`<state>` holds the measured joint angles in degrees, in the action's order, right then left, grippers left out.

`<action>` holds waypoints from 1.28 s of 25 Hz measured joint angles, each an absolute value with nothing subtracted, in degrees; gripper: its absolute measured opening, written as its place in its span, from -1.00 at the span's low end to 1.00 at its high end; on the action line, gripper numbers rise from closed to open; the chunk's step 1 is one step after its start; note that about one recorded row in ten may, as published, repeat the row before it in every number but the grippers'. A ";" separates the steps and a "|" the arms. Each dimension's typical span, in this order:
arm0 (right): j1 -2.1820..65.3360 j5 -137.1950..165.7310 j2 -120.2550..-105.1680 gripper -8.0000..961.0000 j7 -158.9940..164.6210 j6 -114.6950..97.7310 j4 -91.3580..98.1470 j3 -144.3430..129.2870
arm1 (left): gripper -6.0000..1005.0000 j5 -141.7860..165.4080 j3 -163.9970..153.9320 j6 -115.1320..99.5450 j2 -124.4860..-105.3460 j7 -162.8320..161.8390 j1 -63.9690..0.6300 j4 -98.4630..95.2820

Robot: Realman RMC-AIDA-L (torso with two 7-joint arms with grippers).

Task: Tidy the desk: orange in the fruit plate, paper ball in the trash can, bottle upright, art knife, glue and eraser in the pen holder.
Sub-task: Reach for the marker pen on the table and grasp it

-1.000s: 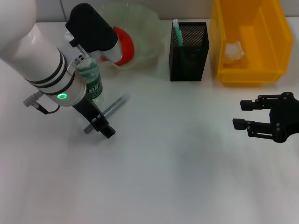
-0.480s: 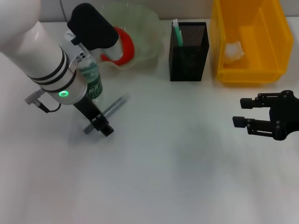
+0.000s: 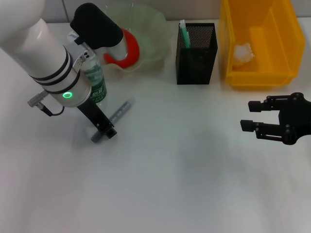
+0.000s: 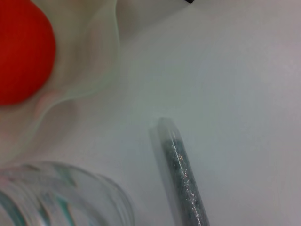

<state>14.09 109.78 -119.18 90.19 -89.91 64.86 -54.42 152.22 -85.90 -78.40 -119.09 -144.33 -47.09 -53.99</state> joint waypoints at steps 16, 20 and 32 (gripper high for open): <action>13.90 109.82 -119.23 0.21 90.70 -90.41 64.57 -54.40 | -0.37 152.47 -86.18 -78.39 -119.09 -144.73 -47.29 -53.05; 13.78 109.82 -119.27 0.22 90.82 -90.57 64.59 -54.40 | -0.49 152.46 -86.21 -78.37 -119.09 -144.77 -47.28 -53.03; 13.42 109.77 -119.20 0.22 91.48 -90.67 64.62 -53.67 | -0.68 143.90 -81.96 -86.77 -118.64 -141.04 -39.11 -71.08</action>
<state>13.42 109.77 -119.20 91.48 -90.67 64.62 -53.67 143.90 -81.96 -86.77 -118.64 -141.04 -39.11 -71.08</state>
